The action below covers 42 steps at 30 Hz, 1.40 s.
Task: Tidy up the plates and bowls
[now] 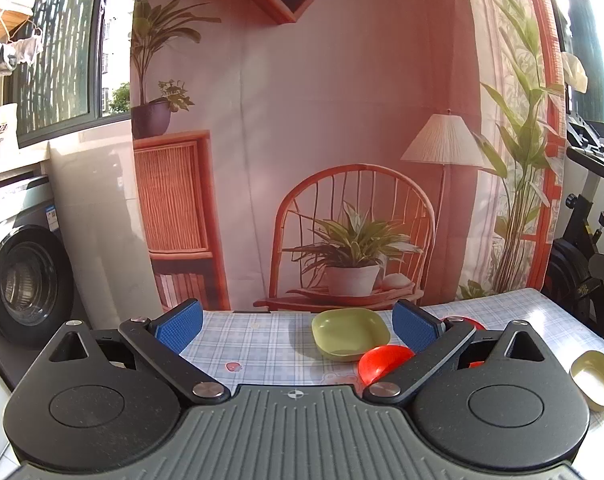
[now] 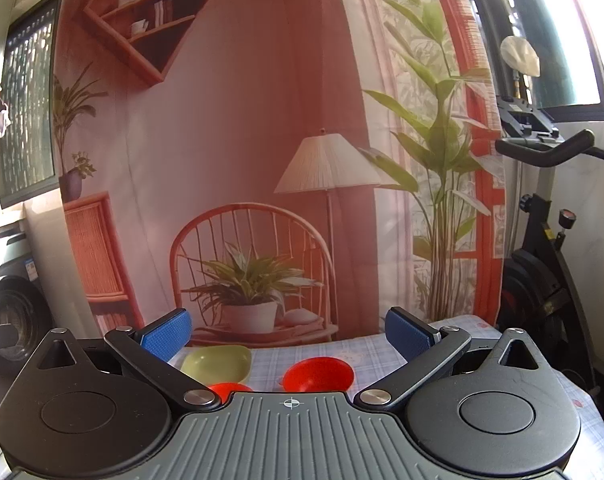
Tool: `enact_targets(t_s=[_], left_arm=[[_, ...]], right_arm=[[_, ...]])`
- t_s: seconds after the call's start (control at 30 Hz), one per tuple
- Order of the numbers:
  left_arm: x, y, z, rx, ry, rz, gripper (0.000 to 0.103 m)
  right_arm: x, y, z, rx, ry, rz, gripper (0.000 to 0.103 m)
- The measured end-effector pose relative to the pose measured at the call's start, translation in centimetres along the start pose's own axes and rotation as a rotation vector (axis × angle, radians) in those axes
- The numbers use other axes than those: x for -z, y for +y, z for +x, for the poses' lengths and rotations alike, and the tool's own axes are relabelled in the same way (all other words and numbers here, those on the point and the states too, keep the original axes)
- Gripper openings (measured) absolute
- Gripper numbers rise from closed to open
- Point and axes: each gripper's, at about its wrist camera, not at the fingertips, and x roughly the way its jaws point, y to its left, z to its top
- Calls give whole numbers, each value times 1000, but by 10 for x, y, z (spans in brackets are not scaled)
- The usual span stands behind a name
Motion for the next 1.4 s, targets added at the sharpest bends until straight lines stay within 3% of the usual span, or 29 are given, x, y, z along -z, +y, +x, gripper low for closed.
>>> enact_targets(t_s=[0.2,0.3,0.43,0.9,1.17,1.23,1.4], left_arm=[[-21,18,28,-43,18,-20,102],[-30,25,40,-60,24,-10,102],[-33,39,53,-30,38,-23,102],[-29,66,139,-19,167,26,101],[-21,65,213,36,168,10,99],[-19,63,233,43,181,12,94],[-5,57,288,72,197,-41,93]], right_arm=[[-15,-4,41,-55,74,57,103],[-17,6,58,-32,98,-24,103],[-11,25,72,-36,67,-162,103],[-1,46,164,-91,215,-165,100],[16,63,248,-83,276,-184,96],[22,66,273,-98,308,-204,93],[40,77,340,-126,426,-243,88]])
